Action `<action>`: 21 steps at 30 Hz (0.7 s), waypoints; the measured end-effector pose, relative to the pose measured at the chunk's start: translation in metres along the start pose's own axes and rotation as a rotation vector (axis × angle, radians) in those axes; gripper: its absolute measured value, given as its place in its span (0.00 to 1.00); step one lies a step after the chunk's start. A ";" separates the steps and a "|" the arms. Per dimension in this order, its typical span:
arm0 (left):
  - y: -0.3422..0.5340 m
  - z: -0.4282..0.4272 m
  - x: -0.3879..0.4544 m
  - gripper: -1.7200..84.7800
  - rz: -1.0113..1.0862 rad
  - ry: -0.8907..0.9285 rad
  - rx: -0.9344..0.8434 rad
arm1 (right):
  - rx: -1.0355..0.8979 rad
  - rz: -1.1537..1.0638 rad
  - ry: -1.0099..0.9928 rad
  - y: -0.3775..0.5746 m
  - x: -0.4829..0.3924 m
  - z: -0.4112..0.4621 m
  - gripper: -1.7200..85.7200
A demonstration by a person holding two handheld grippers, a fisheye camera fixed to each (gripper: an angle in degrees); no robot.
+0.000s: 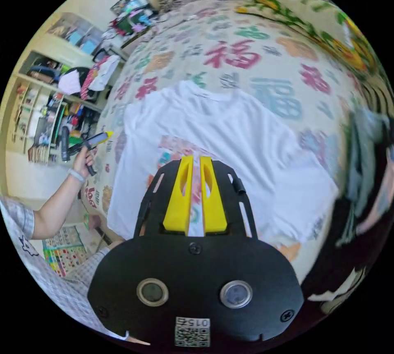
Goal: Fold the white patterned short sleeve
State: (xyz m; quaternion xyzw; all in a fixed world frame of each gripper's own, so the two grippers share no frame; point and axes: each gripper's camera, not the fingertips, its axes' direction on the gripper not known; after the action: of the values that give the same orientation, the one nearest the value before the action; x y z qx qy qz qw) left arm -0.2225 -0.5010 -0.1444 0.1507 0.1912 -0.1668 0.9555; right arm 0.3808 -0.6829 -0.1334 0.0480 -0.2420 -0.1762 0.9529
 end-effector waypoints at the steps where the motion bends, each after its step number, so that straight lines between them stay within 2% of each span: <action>1: -0.011 0.009 -0.017 0.14 -0.013 0.023 0.000 | 0.003 -0.045 -0.048 -0.027 -0.033 0.017 0.07; 4: -0.034 0.041 -0.038 0.14 -0.004 0.083 -0.037 | 0.016 -0.122 -0.140 -0.088 -0.110 0.055 0.07; 6: -0.039 0.049 -0.040 0.14 -0.002 0.042 -0.053 | 0.009 -0.156 -0.135 -0.117 -0.150 0.072 0.07; 8: -0.029 0.037 -0.029 0.11 0.132 0.077 0.040 | -0.007 -0.202 -0.113 -0.147 -0.191 0.091 0.07; 11: -0.008 0.033 -0.009 0.10 0.297 0.127 0.049 | -0.062 -0.253 -0.049 -0.174 -0.225 0.118 0.08; 15: 0.015 0.049 -0.002 0.11 0.390 0.169 -0.022 | -0.183 -0.288 0.050 -0.197 -0.245 0.160 0.10; 17: 0.026 0.056 -0.008 0.11 0.405 0.207 -0.049 | -0.303 -0.279 0.166 -0.202 -0.247 0.195 0.12; 19: 0.031 0.057 -0.019 0.11 0.394 0.222 -0.068 | -0.343 -0.235 0.198 -0.202 -0.241 0.209 0.12; 21: 0.036 0.049 -0.036 0.12 0.369 0.270 -0.049 | -0.296 -0.180 0.161 -0.200 -0.236 0.202 0.12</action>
State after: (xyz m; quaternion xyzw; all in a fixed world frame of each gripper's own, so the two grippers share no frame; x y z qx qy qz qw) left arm -0.2248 -0.4770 -0.0782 0.1810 0.2906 0.0370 0.9388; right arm 0.0282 -0.7860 -0.0960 -0.0572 -0.1310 -0.2899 0.9463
